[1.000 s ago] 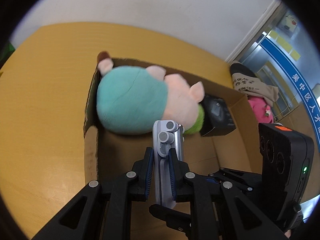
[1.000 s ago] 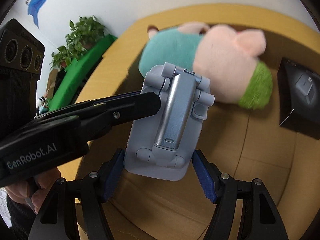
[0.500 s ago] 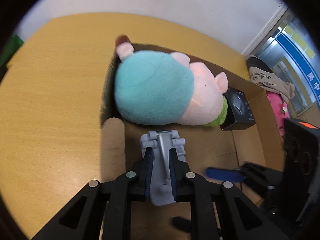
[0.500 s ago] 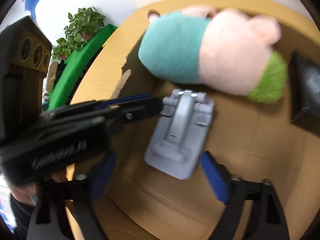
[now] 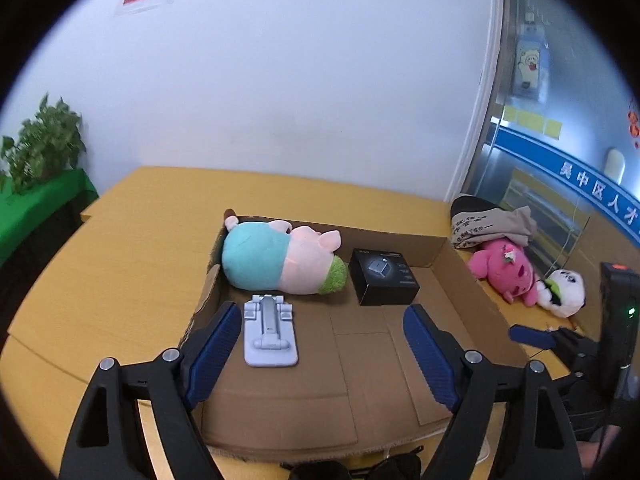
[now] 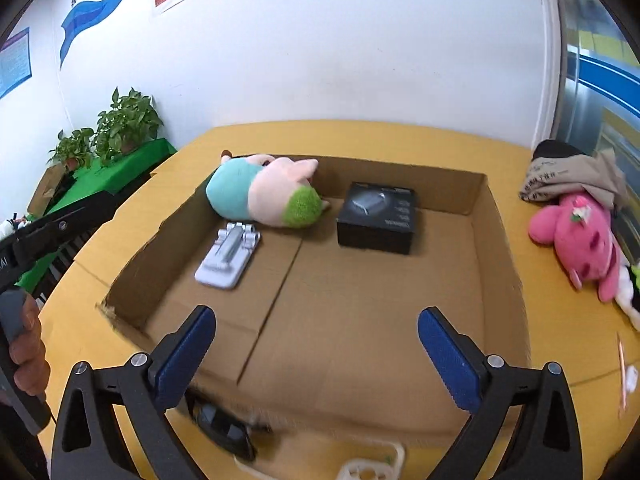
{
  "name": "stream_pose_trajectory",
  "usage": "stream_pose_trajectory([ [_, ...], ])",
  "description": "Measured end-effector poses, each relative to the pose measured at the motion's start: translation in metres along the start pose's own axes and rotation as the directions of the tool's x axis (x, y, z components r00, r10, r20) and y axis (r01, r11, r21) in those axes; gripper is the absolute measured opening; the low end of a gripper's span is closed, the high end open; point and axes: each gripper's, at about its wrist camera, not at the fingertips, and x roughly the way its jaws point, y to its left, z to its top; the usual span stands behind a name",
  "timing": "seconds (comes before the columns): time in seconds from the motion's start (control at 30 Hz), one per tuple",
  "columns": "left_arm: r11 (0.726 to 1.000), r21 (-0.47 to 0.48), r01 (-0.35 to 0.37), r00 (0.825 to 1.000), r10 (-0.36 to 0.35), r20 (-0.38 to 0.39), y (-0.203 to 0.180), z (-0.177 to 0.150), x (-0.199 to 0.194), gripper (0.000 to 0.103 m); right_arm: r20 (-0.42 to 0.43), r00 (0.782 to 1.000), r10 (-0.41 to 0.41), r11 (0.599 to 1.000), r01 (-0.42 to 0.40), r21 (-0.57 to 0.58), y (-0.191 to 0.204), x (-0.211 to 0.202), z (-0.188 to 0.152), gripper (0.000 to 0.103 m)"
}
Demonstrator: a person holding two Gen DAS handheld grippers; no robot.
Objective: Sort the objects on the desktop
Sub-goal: 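Move the left gripper down toward the black sunglasses on the table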
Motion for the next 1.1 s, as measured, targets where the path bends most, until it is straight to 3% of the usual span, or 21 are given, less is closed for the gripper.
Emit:
stream_pose_trajectory([
  [0.03,1.0,0.012,-0.01,1.0,0.01,-0.011,-0.006,-0.003,0.0,0.083,0.008,1.0,-0.005,1.0,0.005,-0.01,-0.001,-0.006,-0.004,0.093],
  [0.07,1.0,0.024,-0.008,1.0,0.008,-0.018,-0.012,-0.006,0.0,0.082,0.018,1.0,-0.008,1.0,0.008,-0.015,-0.002,-0.013,-0.007,0.074],
  [0.1,1.0,0.03,-0.003,1.0,0.004,-0.019,-0.017,-0.009,0.0,0.082,0.026,1.0,-0.017,1.0,0.018,-0.017,-0.004,-0.019,-0.009,0.048],
  [0.17,0.999,0.036,0.007,0.999,-0.006,-0.033,-0.025,-0.015,-0.002,0.072,0.026,0.999,-0.032,0.999,0.033,-0.02,-0.006,-0.025,-0.014,0.03],
  [0.2,0.999,0.038,0.024,0.999,-0.022,-0.046,-0.028,-0.018,-0.002,0.043,0.025,0.999,-0.037,0.999,0.038,-0.019,-0.008,-0.028,-0.017,0.03],
  [0.23,0.998,0.038,0.053,0.996,-0.05,-0.068,-0.031,-0.02,0.0,0.008,0.025,0.999,-0.042,0.999,0.042,-0.017,-0.01,-0.032,-0.019,0.03],
  [0.27,0.997,0.03,0.067,0.994,-0.064,-0.088,-0.033,-0.025,0.001,0.001,0.026,0.999,-0.044,0.999,0.045,-0.017,-0.011,-0.035,-0.021,0.03],
  [0.4,0.997,0.019,0.075,0.99,-0.072,-0.117,-0.04,-0.035,0.003,0.003,0.024,0.999,-0.048,0.999,0.049,-0.016,-0.014,-0.041,-0.029,0.03],
  [0.47,0.997,0.031,0.069,0.99,-0.065,-0.122,-0.045,-0.038,0.001,0.029,0.024,0.998,-0.05,0.999,0.05,-0.009,-0.017,-0.045,-0.032,0.031],
  [0.5,0.997,0.036,0.063,0.99,-0.058,-0.127,-0.048,-0.038,0.0,0.064,0.022,0.998,-0.05,0.999,0.05,-0.004,-0.019,-0.046,-0.033,0.045],
  [0.53,0.998,0.035,0.051,0.992,-0.047,-0.121,-0.049,-0.038,-0.002,0.081,0.019,0.999,-0.049,0.999,0.048,0.006,-0.022,-0.046,-0.033,0.062],
  [0.57,0.999,0.03,0.04,0.995,-0.038,-0.091,-0.05,-0.039,-0.006,0.081,0.018,0.999,-0.048,0.999,0.048,0.019,-0.024,-0.047,-0.034,0.1],
  [0.67,0.997,0.035,0.065,0.997,-0.063,-0.054,-0.05,-0.038,-0.013,0.081,0.034,0.998,-0.059,0.998,0.058,0.031,-0.027,-0.05,-0.034,0.103],
  [0.97,0.997,0.044,0.064,0.995,-0.06,-0.083,-0.052,-0.044,-0.014,0.081,0.009,1.0,-0.03,0.999,0.03,0.018,-0.024,-0.043,-0.038,0.103],
  [1.1,0.996,0.019,0.087,0.987,-0.084,-0.139,-0.044,-0.056,-0.008,0.081,-0.029,1.0,0.0,1.0,0.0,0.018,-0.024,-0.035,-0.045,0.103],
])
